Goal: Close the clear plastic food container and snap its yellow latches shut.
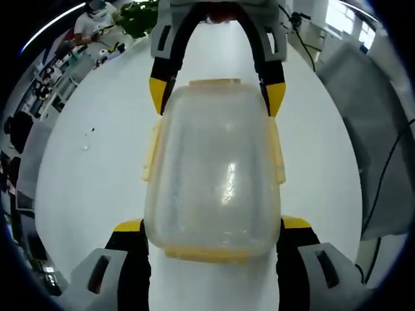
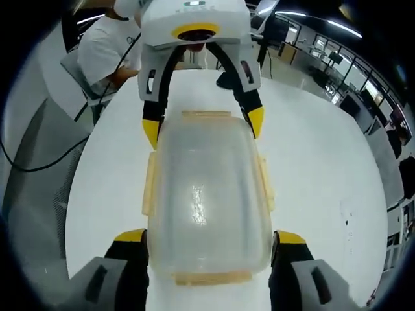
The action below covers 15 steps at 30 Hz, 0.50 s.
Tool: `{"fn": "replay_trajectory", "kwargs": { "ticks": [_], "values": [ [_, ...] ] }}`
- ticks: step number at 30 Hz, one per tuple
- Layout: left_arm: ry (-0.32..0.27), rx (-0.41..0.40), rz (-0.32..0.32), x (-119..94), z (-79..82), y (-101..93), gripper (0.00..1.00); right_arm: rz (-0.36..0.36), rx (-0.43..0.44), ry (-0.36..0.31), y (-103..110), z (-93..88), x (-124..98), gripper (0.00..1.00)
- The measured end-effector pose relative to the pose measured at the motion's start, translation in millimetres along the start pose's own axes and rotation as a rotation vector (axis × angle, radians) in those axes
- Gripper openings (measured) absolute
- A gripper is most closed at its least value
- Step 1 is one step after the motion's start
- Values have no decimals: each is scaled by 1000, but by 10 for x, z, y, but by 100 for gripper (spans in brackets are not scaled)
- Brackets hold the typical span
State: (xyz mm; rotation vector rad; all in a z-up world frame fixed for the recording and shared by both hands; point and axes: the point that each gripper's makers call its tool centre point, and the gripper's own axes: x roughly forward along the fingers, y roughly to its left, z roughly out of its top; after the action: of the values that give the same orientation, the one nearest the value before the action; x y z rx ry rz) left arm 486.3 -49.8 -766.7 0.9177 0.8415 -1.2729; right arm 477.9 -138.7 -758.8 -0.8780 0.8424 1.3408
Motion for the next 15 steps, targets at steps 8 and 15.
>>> {"fn": "replay_trajectory", "kwargs": {
  "ticks": [8,15],
  "values": [
    [2,-2,2,7,6,14,78,-4,1,10,-15,-11,6,77],
    [-18,24,62,-42,33,49,87,-18,14,10,22,2,13,97]
  ]
}}
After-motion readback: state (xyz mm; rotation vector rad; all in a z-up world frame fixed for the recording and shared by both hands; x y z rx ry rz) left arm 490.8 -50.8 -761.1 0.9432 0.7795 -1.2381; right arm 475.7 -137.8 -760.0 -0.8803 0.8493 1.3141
